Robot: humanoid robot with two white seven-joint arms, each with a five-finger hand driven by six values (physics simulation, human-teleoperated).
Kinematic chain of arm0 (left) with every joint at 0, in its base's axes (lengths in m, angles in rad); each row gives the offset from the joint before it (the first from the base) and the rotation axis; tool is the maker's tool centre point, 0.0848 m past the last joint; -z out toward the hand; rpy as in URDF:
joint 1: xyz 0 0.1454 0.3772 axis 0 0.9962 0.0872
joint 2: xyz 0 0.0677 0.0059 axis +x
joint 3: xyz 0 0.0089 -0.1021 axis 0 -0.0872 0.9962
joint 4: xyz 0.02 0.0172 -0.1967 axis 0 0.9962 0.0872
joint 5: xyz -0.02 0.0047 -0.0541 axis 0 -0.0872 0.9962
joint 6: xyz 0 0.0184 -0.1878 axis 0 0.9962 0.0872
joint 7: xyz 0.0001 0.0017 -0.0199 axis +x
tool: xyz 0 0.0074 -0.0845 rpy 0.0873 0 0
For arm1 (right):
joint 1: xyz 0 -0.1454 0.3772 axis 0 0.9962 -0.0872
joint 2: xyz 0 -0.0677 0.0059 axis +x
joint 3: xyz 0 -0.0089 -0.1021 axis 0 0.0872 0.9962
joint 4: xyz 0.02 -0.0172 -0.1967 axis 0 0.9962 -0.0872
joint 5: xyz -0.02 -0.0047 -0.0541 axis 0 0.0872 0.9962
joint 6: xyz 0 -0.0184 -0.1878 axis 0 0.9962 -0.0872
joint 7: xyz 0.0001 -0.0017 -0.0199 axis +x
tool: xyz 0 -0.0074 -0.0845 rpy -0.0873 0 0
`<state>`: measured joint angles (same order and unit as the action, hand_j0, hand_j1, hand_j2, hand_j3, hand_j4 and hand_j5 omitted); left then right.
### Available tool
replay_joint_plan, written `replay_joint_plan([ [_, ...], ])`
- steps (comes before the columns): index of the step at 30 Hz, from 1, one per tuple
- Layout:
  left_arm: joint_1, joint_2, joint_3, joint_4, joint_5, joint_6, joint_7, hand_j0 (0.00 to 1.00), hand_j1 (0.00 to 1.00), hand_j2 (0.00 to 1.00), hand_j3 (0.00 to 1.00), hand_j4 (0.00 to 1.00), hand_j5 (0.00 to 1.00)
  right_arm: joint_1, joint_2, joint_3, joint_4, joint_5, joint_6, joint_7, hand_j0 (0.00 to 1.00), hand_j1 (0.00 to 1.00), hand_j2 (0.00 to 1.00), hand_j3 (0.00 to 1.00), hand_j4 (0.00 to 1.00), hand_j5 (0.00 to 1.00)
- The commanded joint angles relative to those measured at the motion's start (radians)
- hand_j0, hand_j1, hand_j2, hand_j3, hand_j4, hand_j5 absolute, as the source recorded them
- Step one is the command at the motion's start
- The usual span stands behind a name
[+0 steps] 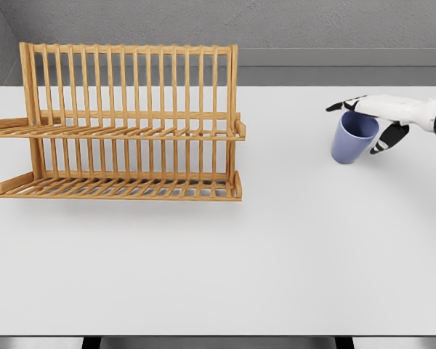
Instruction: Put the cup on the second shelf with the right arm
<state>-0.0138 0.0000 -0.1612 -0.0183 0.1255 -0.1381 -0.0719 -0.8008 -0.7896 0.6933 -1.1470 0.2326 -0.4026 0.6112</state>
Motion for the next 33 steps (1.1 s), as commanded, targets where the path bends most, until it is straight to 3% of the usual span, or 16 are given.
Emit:
replay_joint_plan([
  [1,0.000,0.000,0.000,0.000,0.000,0.000,0.000,1.00,1.00,1.00,1.00,1.00,1.00,-0.002,0.003,0.000,0.012,-0.004,0.001,0.000,1.00,1.00,1.00,1.00,1.00,1.00],
  [6,0.000,0.000,0.000,0.000,0.000,0.000,0.000,1.00,1.00,1.00,1.00,1.00,1.00,-0.003,0.010,0.002,0.013,-0.004,0.002,0.000,0.99,0.99,0.99,0.99,0.99,0.99],
  [7,0.000,0.000,0.000,0.000,0.000,0.000,0.000,1.00,1.00,1.00,1.00,1.00,1.00,-0.003,0.010,0.012,0.013,-0.004,0.002,0.000,0.90,0.90,0.90,0.90,0.90,0.90],
  [15,0.000,0.000,0.000,0.000,0.000,0.000,0.000,1.00,1.00,1.00,1.00,1.00,1.00,-0.006,0.010,0.026,0.010,-0.003,-0.005,0.000,0.71,0.71,0.71,0.71,0.71,0.71],
  [33,0.000,0.000,0.000,0.000,0.000,0.000,0.000,1.00,1.00,1.00,1.00,1.00,1.00,-0.049,-0.003,0.018,-0.027,-0.003,-0.012,0.000,0.69,0.69,0.69,0.69,0.69,0.69],
])
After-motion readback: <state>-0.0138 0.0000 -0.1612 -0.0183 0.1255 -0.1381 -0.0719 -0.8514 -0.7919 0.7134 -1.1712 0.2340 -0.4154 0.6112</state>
